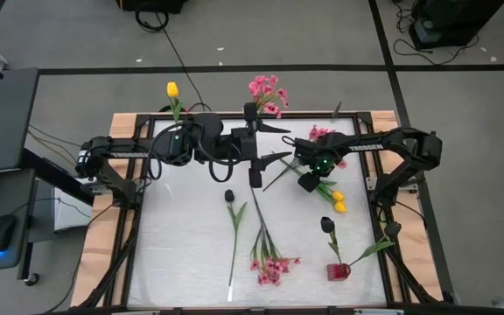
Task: Sort flowers into vase by color
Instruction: Put the top yellow flower into the green vase
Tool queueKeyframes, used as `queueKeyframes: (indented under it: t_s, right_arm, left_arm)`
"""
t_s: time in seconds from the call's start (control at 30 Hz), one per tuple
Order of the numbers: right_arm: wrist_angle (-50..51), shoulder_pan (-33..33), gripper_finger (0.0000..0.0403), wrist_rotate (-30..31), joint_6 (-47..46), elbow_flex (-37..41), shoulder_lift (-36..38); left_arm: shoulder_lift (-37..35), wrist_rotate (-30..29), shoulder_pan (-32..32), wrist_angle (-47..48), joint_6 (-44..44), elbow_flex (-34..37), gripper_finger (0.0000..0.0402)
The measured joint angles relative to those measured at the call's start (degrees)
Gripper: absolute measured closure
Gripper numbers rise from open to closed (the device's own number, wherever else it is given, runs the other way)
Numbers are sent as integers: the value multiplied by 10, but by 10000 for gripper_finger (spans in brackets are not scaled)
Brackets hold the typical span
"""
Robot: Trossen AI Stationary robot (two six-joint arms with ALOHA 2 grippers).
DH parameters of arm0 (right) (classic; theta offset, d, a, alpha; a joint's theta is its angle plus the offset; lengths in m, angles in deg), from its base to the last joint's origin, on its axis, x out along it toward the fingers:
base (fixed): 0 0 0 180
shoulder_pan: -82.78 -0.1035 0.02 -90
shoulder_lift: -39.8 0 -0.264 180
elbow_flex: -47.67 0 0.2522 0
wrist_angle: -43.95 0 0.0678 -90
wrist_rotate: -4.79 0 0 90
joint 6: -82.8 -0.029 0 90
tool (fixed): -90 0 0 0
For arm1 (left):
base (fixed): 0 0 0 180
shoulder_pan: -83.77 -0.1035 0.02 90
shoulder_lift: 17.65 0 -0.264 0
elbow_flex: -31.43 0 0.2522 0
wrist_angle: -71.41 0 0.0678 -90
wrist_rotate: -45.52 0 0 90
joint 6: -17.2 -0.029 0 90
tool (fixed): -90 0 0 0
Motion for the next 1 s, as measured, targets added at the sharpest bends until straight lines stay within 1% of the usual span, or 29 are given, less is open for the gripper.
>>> queueKeyframes:
  t_s: [0.23,0.43,0.57,0.77,1.0]
  right_arm:
    - [0,0,210,9,-1,0,0]
    - [-2,-1,221,8,-2,0,0]
    - [-2,-1,224,8,-5,0,0]
    - [-5,-3,226,-3,-37,0,0]
    - [-7,-16,226,25,-47,0,0]
  left_arm:
    - [0,0,0,0,0,0,168]
    - [0,0,0,0,0,0,168]
    - [0,0,0,0,0,0,168]
    - [0,0,0,0,0,0,168]
    - [0,0,0,0,0,0,168]
